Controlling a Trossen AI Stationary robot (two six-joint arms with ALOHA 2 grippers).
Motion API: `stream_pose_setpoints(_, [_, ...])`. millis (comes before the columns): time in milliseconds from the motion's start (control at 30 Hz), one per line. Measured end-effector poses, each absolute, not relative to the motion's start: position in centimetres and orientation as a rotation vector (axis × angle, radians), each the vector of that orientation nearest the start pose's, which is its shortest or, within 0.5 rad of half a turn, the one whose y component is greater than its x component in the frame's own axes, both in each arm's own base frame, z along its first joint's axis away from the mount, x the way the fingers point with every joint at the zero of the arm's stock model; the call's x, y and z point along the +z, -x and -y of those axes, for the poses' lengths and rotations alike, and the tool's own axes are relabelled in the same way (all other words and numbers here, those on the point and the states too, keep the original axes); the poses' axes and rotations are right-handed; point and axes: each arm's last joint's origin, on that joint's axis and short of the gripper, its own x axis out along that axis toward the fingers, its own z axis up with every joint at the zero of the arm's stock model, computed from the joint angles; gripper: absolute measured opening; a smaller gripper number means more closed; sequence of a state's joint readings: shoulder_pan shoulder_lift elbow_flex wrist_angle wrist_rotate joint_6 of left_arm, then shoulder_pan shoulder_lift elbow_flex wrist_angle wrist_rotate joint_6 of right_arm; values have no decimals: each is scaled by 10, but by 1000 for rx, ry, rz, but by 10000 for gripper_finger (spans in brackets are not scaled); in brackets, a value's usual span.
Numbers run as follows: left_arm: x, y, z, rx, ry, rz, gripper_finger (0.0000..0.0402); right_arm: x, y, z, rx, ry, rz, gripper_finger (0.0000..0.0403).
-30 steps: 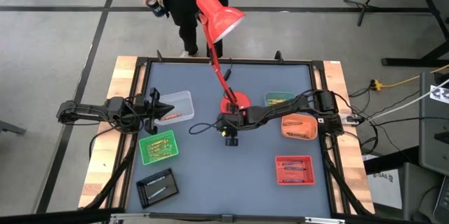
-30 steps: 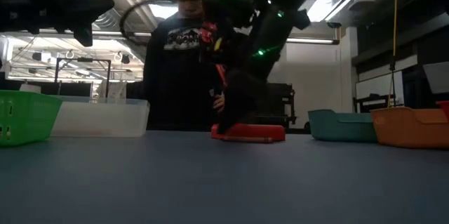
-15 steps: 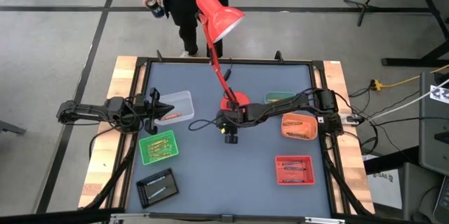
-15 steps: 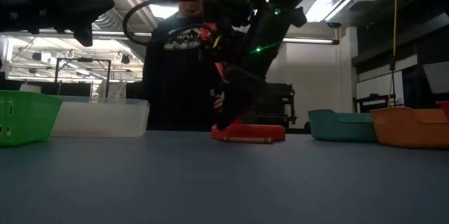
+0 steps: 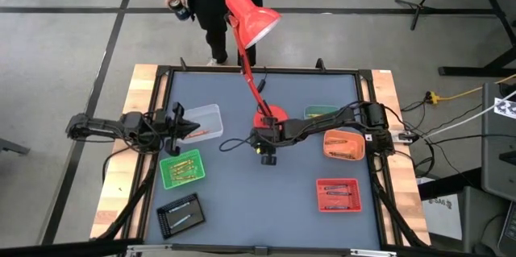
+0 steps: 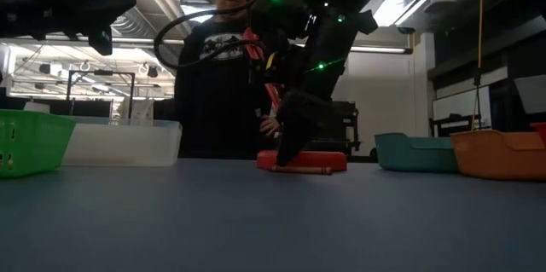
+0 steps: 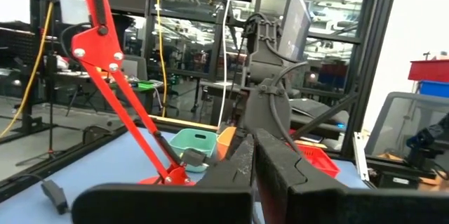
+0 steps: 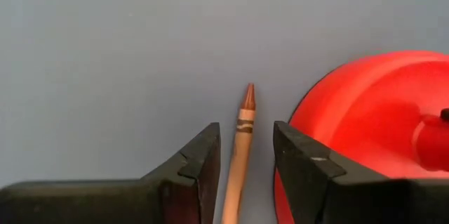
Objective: Sort crayons
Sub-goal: Put the brown crayon into the orange bin
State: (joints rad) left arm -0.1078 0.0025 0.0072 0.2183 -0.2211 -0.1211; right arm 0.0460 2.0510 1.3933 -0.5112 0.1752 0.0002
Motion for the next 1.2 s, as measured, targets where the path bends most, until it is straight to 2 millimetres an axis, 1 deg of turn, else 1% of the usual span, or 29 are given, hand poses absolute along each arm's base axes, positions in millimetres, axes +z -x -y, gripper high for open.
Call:
stream_pose_setpoints(300, [187,-94,6,74,160,225,0,144,-404,-14,-117,131,-1231,133])
stream_pose_setpoints(467, [187,-94,6,74,160,225,0,143,-400,-14,-138,101,-1267,133])
stream_pose_setpoints(600, [187,-94,6,74,160,225,0,141,-397,-14,-110,76,-1309,133])
stream_pose_setpoints(1200, [186,-94,6,73,160,224,0,143,-394,-18,-47,37,-1359,133])
